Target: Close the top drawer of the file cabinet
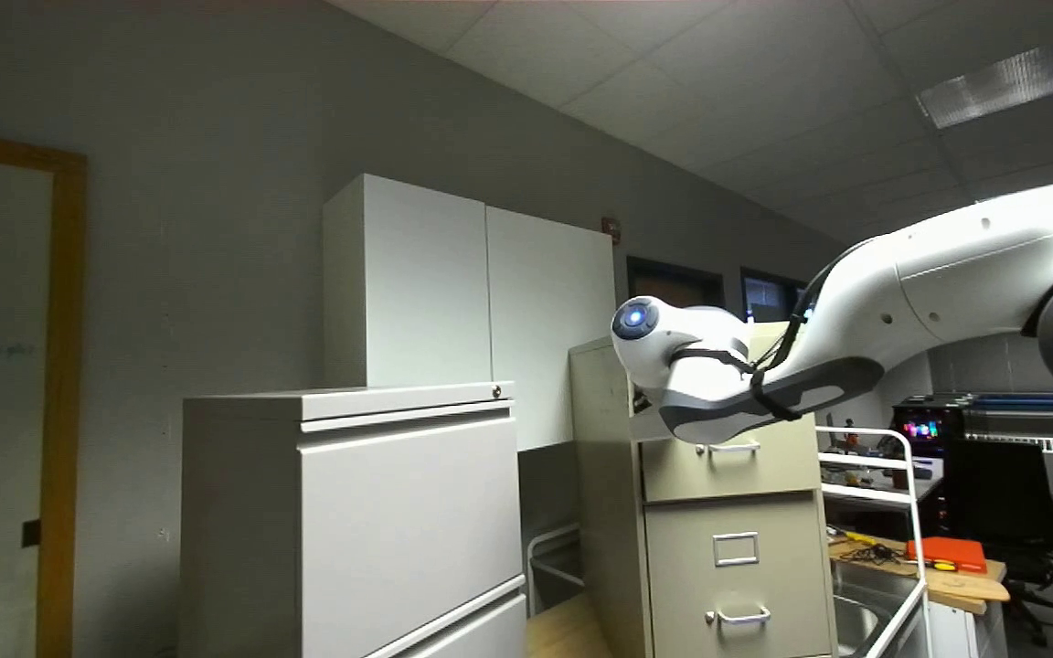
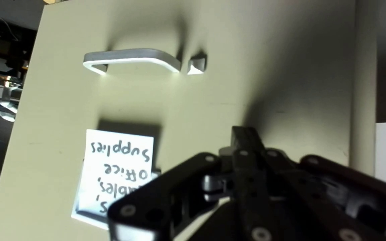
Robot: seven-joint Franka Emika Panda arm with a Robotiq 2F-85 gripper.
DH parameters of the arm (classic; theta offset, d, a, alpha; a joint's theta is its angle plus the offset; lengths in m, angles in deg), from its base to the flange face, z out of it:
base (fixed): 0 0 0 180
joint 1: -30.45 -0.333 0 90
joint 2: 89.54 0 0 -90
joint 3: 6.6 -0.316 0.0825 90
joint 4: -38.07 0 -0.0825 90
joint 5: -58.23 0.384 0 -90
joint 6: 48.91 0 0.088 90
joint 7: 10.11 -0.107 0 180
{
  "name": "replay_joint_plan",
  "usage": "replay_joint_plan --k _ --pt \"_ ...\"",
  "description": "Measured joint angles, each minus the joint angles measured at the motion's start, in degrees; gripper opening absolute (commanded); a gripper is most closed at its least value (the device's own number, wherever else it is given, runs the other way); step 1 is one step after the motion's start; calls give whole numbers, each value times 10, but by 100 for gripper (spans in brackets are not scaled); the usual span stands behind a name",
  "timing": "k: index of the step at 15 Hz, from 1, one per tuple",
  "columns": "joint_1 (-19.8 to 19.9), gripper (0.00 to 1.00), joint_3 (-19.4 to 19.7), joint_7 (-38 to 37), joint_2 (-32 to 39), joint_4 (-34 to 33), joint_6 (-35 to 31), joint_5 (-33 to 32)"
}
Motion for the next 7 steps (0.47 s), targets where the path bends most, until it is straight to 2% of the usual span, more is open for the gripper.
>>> replay_joint_plan --k 7 --pt "-1 0 11 2 42 -33 3 28"
